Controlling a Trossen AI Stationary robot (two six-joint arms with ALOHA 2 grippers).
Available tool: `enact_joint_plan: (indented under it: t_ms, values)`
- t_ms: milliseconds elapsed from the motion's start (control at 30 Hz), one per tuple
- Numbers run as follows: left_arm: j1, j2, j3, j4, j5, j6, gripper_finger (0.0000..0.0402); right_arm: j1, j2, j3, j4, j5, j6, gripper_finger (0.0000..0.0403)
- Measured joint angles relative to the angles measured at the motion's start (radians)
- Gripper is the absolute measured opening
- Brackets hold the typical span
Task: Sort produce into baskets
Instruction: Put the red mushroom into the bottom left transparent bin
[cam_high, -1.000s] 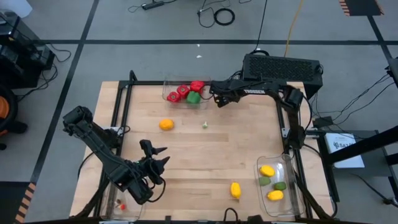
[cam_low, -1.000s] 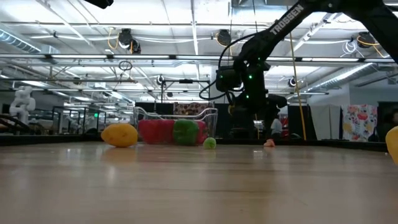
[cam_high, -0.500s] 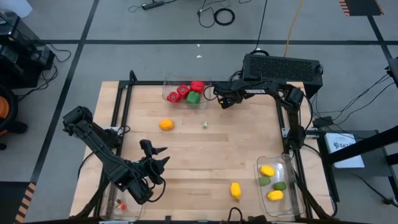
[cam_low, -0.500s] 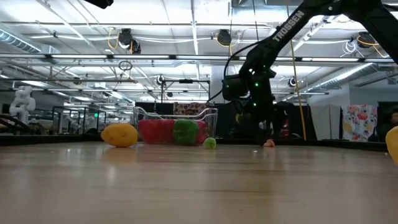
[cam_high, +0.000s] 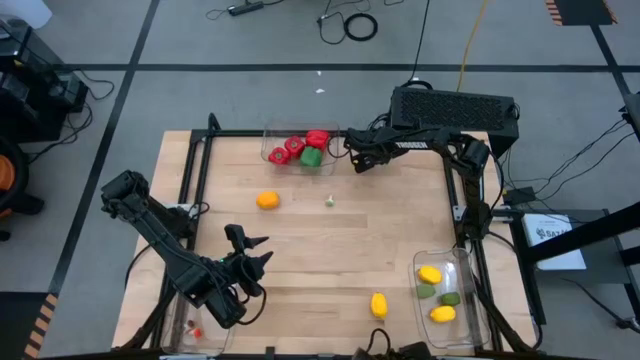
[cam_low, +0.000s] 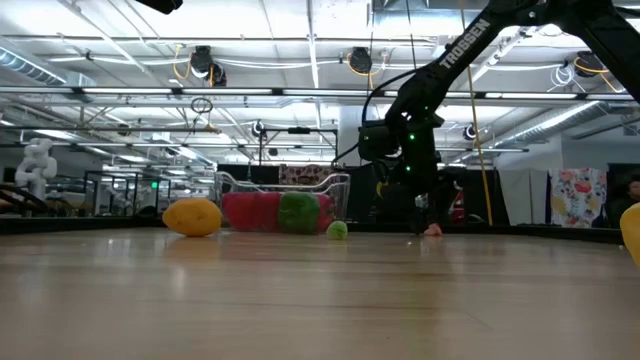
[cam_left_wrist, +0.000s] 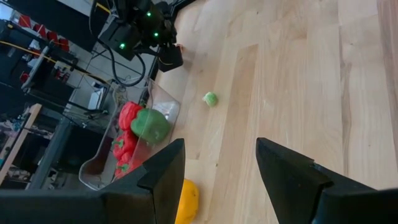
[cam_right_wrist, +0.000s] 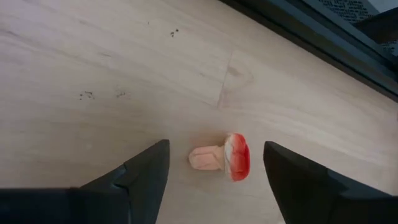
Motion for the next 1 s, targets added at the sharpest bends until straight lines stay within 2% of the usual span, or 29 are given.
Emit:
enact_joint_plan:
  t_ms: [600, 1000]
  values:
    - [0.000, 0.000, 0.000, 0.000, 0.004, 0.000, 0.0205, -0.001, 0.000, 0.000, -0.013, 0.002, -0.013, 0.0163]
    - [0.000, 0.000, 0.000, 0.000, 0.004, 0.000, 0.0205, 0.005, 0.000, 0.000, -0.020, 0.000, -0.016, 0.0149]
